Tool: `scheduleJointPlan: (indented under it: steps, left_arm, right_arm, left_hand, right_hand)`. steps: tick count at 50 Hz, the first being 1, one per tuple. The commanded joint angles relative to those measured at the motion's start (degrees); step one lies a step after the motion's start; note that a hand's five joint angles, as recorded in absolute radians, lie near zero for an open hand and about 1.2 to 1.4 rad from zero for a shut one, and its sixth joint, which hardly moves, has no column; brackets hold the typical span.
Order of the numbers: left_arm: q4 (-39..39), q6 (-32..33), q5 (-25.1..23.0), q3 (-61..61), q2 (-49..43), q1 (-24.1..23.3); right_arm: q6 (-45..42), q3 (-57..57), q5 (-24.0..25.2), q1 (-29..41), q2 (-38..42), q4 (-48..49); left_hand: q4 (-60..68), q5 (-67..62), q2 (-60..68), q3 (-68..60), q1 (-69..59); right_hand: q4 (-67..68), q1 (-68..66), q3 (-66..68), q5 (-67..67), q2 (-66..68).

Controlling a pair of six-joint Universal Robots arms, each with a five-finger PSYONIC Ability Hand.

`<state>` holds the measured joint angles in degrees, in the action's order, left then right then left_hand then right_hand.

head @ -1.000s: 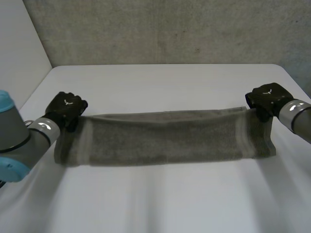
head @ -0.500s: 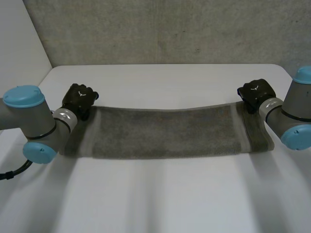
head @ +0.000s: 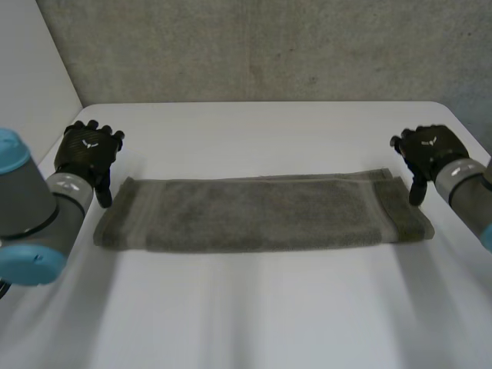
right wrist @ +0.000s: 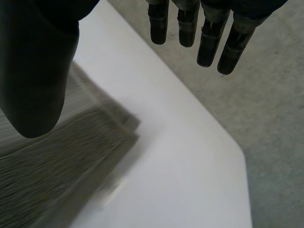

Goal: Fold the towel.

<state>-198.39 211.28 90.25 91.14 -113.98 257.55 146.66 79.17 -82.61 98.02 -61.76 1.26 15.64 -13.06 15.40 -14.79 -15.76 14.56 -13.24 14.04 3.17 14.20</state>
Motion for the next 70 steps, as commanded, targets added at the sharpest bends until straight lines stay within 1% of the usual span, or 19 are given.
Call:
scheduleJointPlan:
  steps: [1,10,19,23,27,28,33,38,43,46,49,51,54,56,57,62,63,67,70]
  left_arm:
    - [-6.99,-9.11,-3.67,12.72,8.85,-0.74]
    - [-16.94,-11.41,-4.65,19.24,10.36,-0.56]
    - [-17.47,-11.50,-4.74,19.95,10.27,-0.56]
    - [-17.56,-11.50,-4.74,20.39,10.18,-0.74]
    - [-17.56,-11.50,-4.74,20.39,9.91,-0.83]
    - [-17.56,-11.50,-4.74,20.39,9.91,-0.83]
    - [-17.56,-11.50,-4.74,20.39,9.83,-0.83]
    - [-17.56,-11.50,-4.74,20.48,9.83,-0.83]
    - [-17.56,-11.50,-4.65,20.57,10.00,-0.83]
    - [-17.56,-11.50,-4.65,20.57,10.00,-0.83]
    - [-17.56,-11.50,-4.65,20.57,10.00,-0.91]
    - [-17.56,-11.50,-4.65,20.57,10.00,-1.09]
    - [-17.65,-11.41,-4.65,20.57,9.91,-1.70]
    - [-17.65,-11.41,-4.65,20.65,9.91,-1.97]
    - [-17.65,-11.41,-4.65,20.65,9.91,-1.97]
    - [-17.65,-11.32,-4.56,20.65,9.91,-2.76]
    - [-17.65,-11.32,-4.47,20.65,9.91,-3.02]
    - [-17.65,-11.32,-4.47,20.65,10.09,-3.29]
    - [-17.56,-11.32,-4.47,20.65,10.09,-3.29]
  right_arm:
    - [-0.41,11.78,1.13,-0.11,-5.38,0.85]
    - [-0.85,15.58,8.34,-4.50,-3.20,1.55]
    - [-1.03,14.17,8.61,-5.91,2.35,6.21]
    - [-0.94,12.68,8.61,-6.88,3.75,6.30]
    - [-0.94,12.15,9.05,-7.58,4.02,5.86]
    - [-1.03,12.06,8.44,-8.11,4.10,5.86]
    - [-0.76,11.80,7.99,-11.36,3.67,5.95]
    - [-1.64,11.18,8.08,-17.51,0.68,5.42]
    - [-6.11,6.11,8.79,-28.39,-1.08,4.02]
    - [-7.36,3.71,8.70,-29.47,-1.17,2.69]
    - [-8.06,-0.42,8.96,-27.10,-1.43,-1.79]
    - [-7.71,-4.27,9.05,-20.01,-1.78,-4.77]
    - [-7.36,-5.34,8.78,-16.28,-1.87,-5.04]
    - [-6.66,-7.09,8.34,-7.63,-2.48,-4.95]
    - [-6.65,-7.10,8.34,-7.58,-2.49,-4.95]
    - [-6.39,-7.80,7.82,11.01,-1.79,-3.55]
    - [-6.39,-7.80,7.82,11.05,-1.78,-3.55]
    - [-6.48,-7.89,7.20,22.00,2.59,-0.92]
    - [-6.48,-7.89,6.50,26.41,5.15,0.40]
  left_hand:
    - [-4.75,12.17,-4.52,3.90,4.88]
    - [-4.58,12.00,-4.35,3.73,4.71]
    - [-4.58,12.00,-4.35,3.73,4.71]
    - [-4.58,12.00,-4.35,3.73,4.71]
    - [-4.58,12.00,-4.35,3.73,4.71]
    - [-4.58,12.00,-4.35,3.73,4.71]
    - [-4.58,12.00,-4.35,3.73,4.71]
    - [-4.58,12.00,-4.35,3.73,4.71]
    - [-4.75,12.17,-4.52,3.90,4.87]
    - [-4.75,12.17,-4.52,3.90,4.87]
    - [-4.75,12.17,-4.52,3.90,4.87]
    - [-4.75,12.17,-4.52,3.90,4.87]
    - [-4.75,12.17,-4.52,3.90,4.87]
    - [-4.75,12.17,-4.52,3.90,4.87]
    - [-4.75,12.17,-4.52,3.90,4.87]
    - [-4.75,12.17,-4.52,3.90,4.87]
    - [-4.75,12.17,-4.52,3.90,4.87]
    - [-4.92,12.34,-4.69,4.07,5.04]
    - [-4.92,12.34,-4.69,4.07,5.04]
  right_hand:
    - [-4.56,3.24,-4.04,-3.17,-4.20]
    - [8.63,-9.95,9.15,10.02,9.00]
    - [22.77,-24.09,23.29,24.16,23.14]
    - [49.08,-50.40,49.60,50.47,49.45]
    - [55.41,-56.72,55.92,56.79,55.77]
    - [65.34,-66.66,65.86,66.73,65.70]
    - [65.44,-66.76,65.96,66.83,65.80]
    - [65.44,-66.76,65.96,66.83,65.80]
    - [65.44,-66.76,65.96,66.83,65.80]
    - [65.44,-66.76,65.96,66.83,65.80]
    - [65.44,-66.76,65.96,66.83,65.80]
    - [65.44,-66.76,65.96,66.83,65.80]
    - [65.44,-66.76,65.96,66.83,65.80]
    - [65.44,-66.76,65.96,66.83,65.80]
    - [65.44,-66.76,65.96,66.83,65.80]
    - [65.44,-66.76,65.96,66.83,65.80]
    - [65.44,-66.76,65.96,66.83,65.80]
    - [65.44,-66.76,65.96,66.83,65.80]
    - [65.44,-66.76,65.96,66.83,65.80]
